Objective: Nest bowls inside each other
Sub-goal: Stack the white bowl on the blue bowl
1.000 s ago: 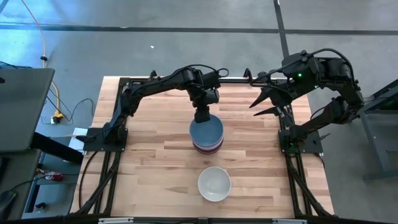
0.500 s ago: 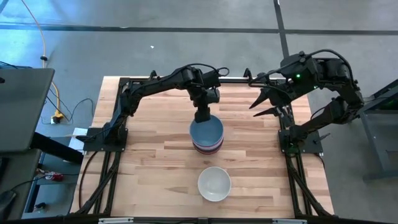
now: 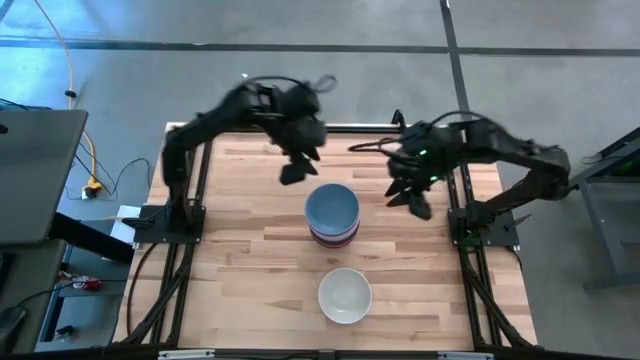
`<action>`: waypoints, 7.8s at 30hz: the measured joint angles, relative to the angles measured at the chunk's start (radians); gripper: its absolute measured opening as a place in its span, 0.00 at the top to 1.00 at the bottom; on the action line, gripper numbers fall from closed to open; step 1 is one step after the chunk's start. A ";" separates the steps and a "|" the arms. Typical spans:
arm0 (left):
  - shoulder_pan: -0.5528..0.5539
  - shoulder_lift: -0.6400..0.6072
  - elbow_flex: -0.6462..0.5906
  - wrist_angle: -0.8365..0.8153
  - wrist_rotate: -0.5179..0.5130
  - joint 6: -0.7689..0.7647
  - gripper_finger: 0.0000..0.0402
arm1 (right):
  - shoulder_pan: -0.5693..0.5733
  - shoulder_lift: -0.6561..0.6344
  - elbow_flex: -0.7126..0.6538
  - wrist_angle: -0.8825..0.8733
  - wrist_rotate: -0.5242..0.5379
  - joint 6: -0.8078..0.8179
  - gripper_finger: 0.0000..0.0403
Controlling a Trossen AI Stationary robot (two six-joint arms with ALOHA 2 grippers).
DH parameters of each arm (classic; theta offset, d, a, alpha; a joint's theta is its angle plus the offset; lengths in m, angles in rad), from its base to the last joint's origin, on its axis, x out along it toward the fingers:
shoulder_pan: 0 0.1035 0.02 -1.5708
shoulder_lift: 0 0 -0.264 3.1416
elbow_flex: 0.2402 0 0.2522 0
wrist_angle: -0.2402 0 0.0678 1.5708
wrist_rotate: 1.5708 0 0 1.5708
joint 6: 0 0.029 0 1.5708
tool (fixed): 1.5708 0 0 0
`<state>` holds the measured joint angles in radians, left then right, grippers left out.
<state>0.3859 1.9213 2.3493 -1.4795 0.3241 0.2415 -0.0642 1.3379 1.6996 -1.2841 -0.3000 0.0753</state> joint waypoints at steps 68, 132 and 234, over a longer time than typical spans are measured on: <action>-0.016 -0.764 -0.341 0.203 -0.009 0.067 0.53 | 0.549 0.310 -0.618 0.840 0.281 0.972 0.69; -0.013 -0.875 -0.616 0.261 0.004 0.129 0.53 | 0.148 0.364 0.252 -0.076 0.183 0.504 1.00; -0.013 -1.114 -0.900 0.357 -0.005 0.076 0.53 | -0.117 0.705 0.543 -0.287 0.007 0.253 0.78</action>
<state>0.3732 0.8077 1.4494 -1.1221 0.3187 0.3176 -0.1810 2.0427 2.2425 -1.5711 -0.2929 0.3287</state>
